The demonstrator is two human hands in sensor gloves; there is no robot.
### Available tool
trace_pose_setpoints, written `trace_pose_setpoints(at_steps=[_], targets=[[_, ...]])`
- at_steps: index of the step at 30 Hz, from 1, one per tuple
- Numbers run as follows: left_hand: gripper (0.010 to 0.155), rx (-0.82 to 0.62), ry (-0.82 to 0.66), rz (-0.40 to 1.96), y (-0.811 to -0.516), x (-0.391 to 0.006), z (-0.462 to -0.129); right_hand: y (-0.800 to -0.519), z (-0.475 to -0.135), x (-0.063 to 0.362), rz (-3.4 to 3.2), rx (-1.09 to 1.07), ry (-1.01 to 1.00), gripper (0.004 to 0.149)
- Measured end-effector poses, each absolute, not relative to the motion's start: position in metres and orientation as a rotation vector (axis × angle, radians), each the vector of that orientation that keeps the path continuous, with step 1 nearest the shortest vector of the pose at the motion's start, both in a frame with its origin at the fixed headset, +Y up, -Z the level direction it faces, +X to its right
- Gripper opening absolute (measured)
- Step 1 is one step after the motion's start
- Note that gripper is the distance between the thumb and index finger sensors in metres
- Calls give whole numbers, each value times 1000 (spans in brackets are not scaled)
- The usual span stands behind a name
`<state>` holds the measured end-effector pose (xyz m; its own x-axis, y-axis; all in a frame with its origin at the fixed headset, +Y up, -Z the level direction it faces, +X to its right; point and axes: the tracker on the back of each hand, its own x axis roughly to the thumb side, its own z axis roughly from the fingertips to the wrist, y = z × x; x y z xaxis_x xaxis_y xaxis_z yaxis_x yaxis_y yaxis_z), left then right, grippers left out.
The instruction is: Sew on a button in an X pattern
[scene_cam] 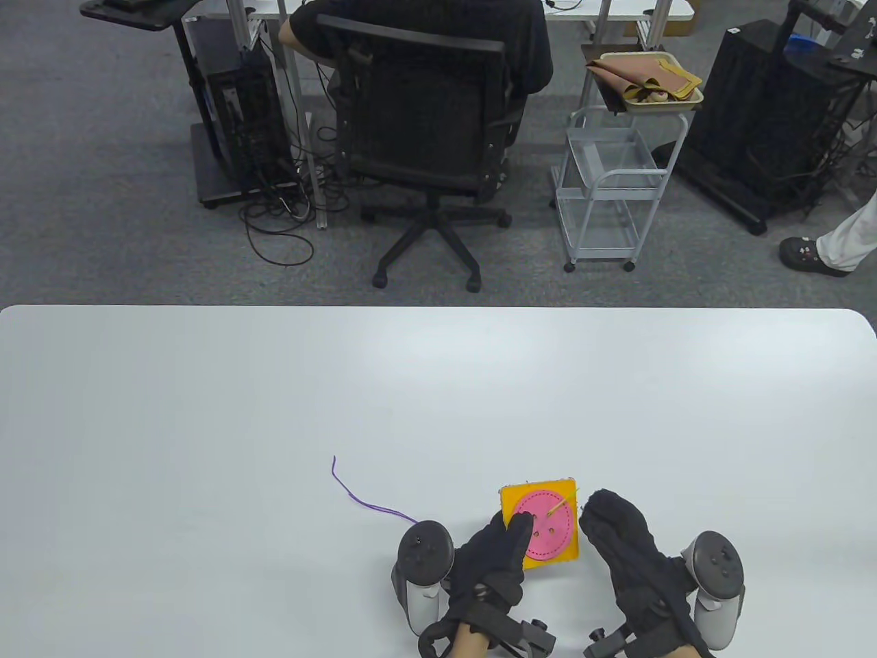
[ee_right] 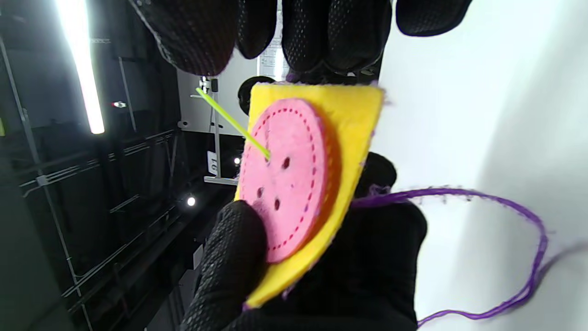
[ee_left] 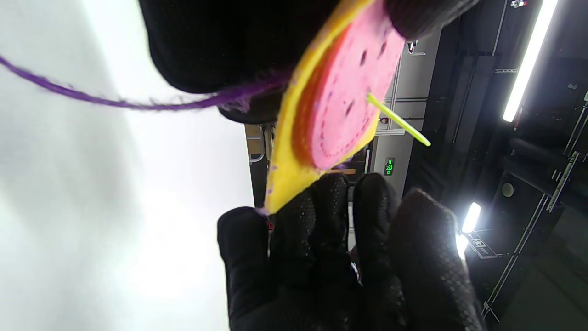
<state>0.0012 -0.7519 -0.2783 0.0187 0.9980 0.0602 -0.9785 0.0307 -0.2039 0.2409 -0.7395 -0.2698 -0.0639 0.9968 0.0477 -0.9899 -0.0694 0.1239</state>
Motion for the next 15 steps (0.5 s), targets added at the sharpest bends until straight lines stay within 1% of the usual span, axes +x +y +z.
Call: trace_pose_setpoints(at_steps=[6, 15], targets=[[51, -124, -245, 1508, -749, 7, -277, -741, -269, 235, 1703, 166, 77, 49], [52, -139, -305, 1374, -746, 19, -274, -745, -273, 237, 1666, 140, 127, 47]])
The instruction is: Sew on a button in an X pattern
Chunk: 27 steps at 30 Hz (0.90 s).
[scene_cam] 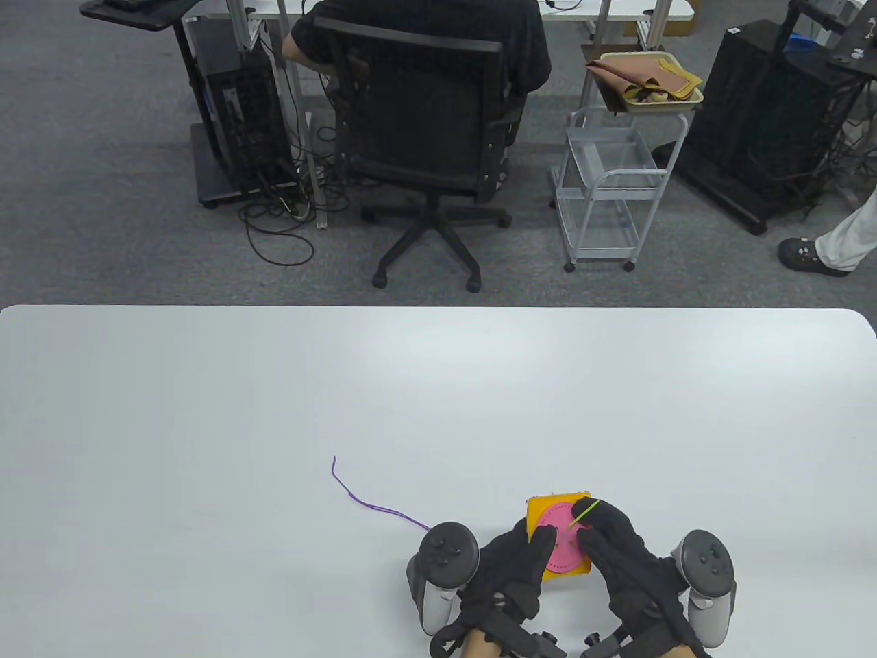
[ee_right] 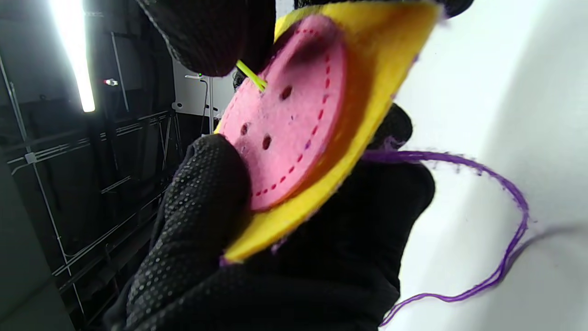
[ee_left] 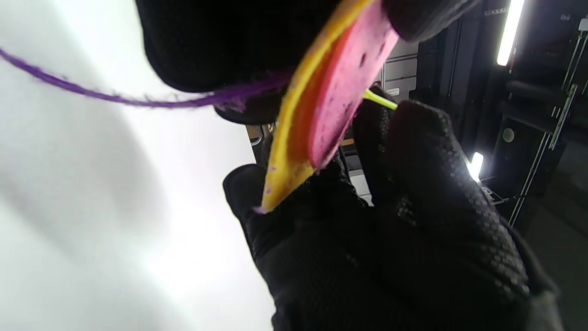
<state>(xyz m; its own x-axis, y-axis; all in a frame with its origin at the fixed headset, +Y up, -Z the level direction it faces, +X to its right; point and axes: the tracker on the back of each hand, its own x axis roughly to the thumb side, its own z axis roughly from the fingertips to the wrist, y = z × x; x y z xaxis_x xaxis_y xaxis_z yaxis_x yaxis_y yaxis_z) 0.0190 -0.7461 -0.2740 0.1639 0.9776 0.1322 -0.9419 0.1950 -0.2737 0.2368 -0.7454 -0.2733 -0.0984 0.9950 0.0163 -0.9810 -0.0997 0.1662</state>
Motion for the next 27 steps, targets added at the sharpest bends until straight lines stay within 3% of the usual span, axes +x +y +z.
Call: trace_pose_setpoints(at_steps=[12, 27], targets=[[51, -130, -332, 1320, -743, 25, -271, -745, -275, 244, 1700, 85, 108, 37], [51, -123, -285, 1318, -746, 20, -276, -742, -282, 268, 1537, 12, 111, 37]])
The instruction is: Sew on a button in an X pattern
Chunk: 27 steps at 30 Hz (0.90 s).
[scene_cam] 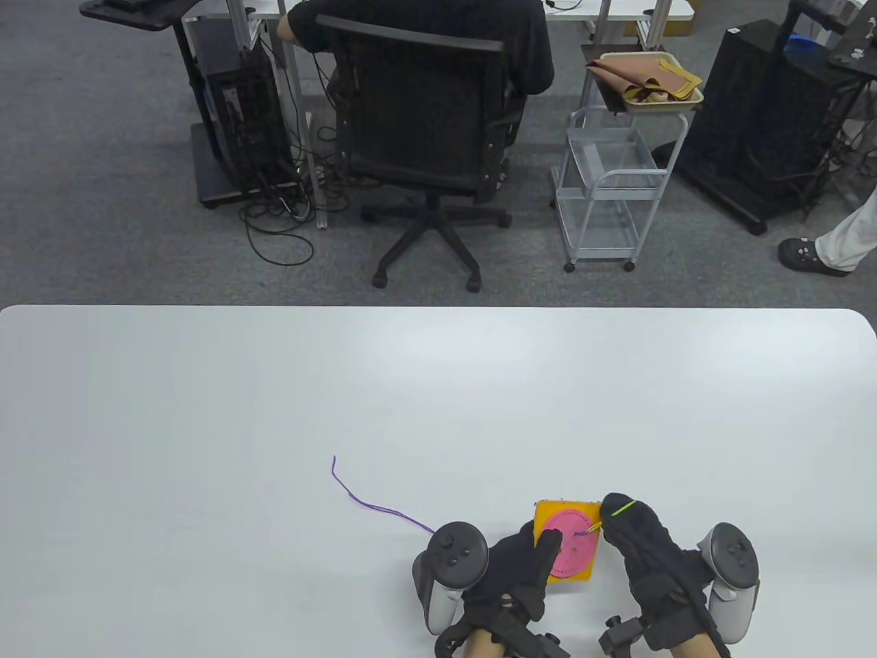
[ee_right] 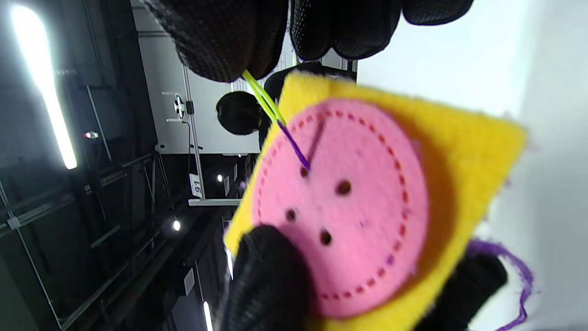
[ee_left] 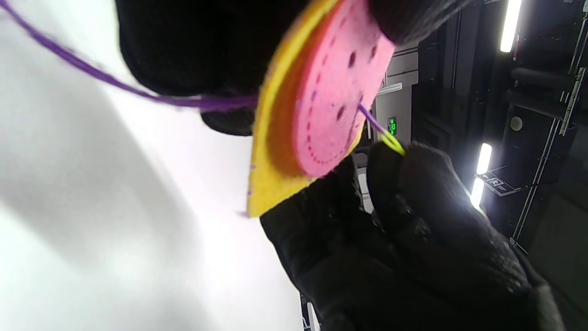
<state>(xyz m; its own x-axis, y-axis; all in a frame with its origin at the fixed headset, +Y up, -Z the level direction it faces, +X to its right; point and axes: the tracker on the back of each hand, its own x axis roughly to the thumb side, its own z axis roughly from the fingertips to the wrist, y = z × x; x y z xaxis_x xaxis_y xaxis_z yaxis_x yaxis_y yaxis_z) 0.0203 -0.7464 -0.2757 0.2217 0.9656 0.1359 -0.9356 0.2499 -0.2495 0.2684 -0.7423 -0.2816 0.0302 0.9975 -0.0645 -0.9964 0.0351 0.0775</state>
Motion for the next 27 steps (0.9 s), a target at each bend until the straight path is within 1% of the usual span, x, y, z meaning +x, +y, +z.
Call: trace_pose_setpoints(at_steps=[10, 21, 27], targets=[[50, -63, -231, 1273, -746, 4, -280, -737, -286, 299, 1423, -48, 61, 37], [50, -56, -159, 1256, -748, -15, -285, -738, -289, 328, 1325, -100, 49, 36], [50, -21, -119, 1237, -748, -27, -286, -738, -289, 339, 1278, -120, 22, 36]])
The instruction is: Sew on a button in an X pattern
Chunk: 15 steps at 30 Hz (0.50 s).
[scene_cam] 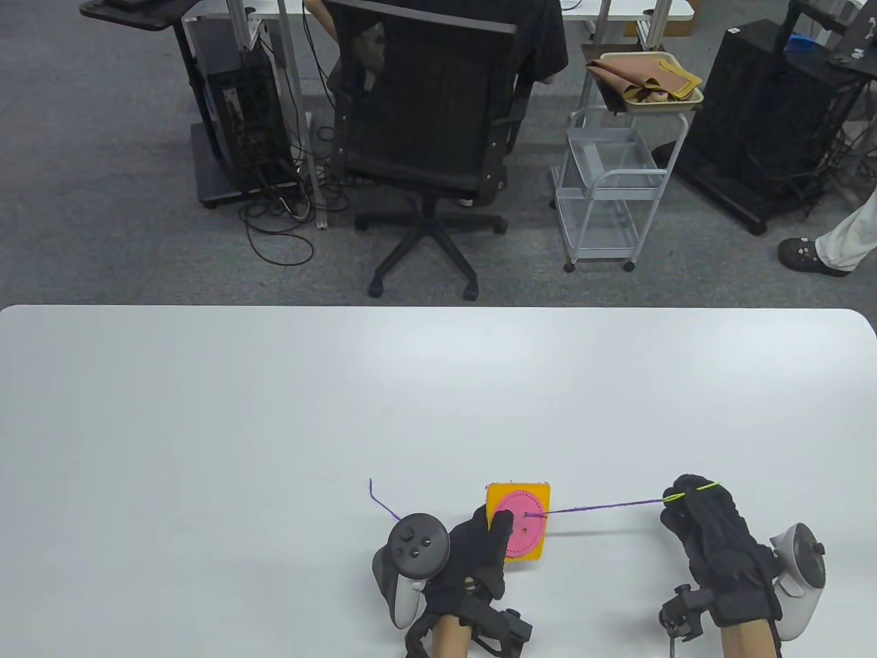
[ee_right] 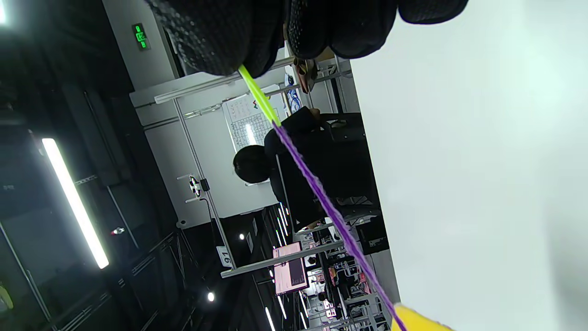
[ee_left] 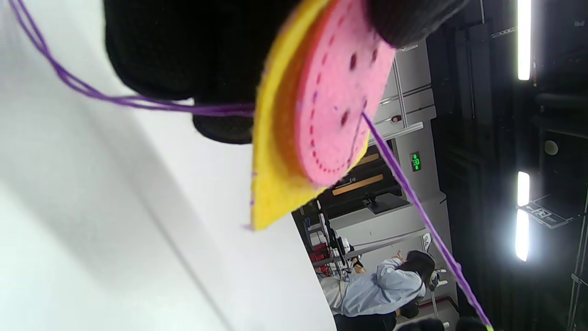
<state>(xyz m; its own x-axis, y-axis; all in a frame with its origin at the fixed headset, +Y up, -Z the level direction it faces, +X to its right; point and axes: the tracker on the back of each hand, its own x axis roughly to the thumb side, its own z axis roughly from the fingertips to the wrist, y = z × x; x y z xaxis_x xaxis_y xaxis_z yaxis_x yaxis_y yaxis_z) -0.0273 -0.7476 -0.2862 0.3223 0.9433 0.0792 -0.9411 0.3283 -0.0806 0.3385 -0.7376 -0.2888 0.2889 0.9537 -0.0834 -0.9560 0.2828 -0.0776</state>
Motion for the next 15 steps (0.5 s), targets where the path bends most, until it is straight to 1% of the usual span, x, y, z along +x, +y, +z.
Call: trace_pose_setpoints(at_steps=[8, 15], targets=[[50, 22, -62, 1258, -748, -45, -286, -740, -289, 346, 1225, -133, 29, 36], [50, 30, -44, 1272, -749, -51, -286, -739, -288, 347, 1195, -134, 31, 35]])
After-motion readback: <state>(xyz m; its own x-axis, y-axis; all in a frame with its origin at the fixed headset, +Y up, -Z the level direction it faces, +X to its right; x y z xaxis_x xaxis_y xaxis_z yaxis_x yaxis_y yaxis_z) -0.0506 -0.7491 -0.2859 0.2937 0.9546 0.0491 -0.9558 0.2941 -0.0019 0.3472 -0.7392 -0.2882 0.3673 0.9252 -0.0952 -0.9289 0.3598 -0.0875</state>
